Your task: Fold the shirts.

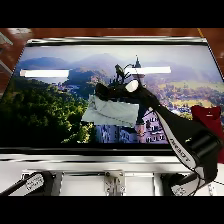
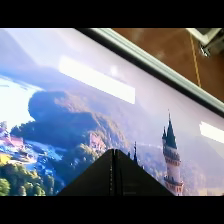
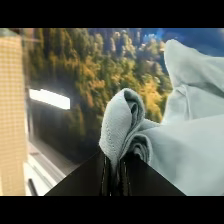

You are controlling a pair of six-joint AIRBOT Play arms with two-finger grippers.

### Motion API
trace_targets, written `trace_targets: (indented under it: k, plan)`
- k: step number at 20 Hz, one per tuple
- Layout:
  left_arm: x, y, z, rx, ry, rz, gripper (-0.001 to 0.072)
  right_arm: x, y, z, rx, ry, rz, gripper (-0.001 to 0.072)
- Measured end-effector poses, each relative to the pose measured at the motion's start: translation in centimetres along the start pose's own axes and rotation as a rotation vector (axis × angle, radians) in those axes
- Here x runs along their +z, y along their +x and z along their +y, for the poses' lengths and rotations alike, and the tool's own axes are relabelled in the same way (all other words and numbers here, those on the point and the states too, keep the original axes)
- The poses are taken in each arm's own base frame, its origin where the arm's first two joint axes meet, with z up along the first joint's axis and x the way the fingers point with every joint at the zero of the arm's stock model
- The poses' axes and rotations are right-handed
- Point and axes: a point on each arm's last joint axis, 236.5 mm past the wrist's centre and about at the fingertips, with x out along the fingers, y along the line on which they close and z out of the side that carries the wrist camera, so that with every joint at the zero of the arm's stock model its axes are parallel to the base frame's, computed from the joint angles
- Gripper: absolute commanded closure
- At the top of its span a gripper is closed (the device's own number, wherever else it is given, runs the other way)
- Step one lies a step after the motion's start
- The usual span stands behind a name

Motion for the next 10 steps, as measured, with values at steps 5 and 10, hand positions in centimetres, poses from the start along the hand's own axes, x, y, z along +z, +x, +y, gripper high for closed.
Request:
trace_targets:
  k: [5, 10]
  plan:
    - [0.6, -1.6, 0.1, 0.018, 0.012, -0.023, 0.0673, 0.2, 1.9, -0.5, 0.059, 0.129, 0.000, 0.0128]
    - [0.5, -1.8, 0.2, 0.021, 0.026, -0.018, 0.0673, 1.4, -3.6, -2.6, 0.032, 0.076, 0.109, 0.0123]
